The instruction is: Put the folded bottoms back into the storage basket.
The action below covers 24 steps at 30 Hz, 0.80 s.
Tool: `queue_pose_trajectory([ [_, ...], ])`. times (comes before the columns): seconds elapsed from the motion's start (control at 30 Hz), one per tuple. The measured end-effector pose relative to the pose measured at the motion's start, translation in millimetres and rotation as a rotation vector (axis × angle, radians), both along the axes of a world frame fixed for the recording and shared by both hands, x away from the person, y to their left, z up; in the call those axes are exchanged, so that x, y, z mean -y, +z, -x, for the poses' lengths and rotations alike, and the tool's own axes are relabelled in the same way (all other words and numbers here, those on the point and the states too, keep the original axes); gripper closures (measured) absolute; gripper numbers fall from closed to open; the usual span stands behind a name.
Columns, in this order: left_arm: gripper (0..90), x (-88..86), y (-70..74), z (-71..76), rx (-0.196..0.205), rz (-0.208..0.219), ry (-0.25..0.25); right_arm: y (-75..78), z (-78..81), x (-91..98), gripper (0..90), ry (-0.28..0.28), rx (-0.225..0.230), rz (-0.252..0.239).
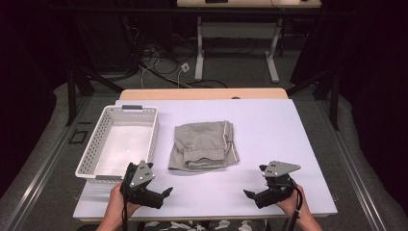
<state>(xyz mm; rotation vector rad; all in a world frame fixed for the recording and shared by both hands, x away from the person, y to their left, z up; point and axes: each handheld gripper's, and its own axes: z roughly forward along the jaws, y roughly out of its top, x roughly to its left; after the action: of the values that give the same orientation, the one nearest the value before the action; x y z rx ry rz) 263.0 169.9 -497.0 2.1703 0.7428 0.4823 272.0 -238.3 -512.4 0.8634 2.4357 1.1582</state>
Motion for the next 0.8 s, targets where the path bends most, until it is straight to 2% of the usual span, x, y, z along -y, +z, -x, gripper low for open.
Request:
queue_pose_trajectory([
  [0.27, 0.1, 13.4, -1.3, -3.7, 0.0, -0.01, -0.021, 0.8, -4.0, -4.0, 0.0, -0.005, -0.002, 0.008],
  [0.8, 0.1, 27.0, -0.2, -17.3, -0.012, -0.003, -0.021, 4.1, -17.7, -16.8, 0.0, -0.009, -0.024, 0.011],
])
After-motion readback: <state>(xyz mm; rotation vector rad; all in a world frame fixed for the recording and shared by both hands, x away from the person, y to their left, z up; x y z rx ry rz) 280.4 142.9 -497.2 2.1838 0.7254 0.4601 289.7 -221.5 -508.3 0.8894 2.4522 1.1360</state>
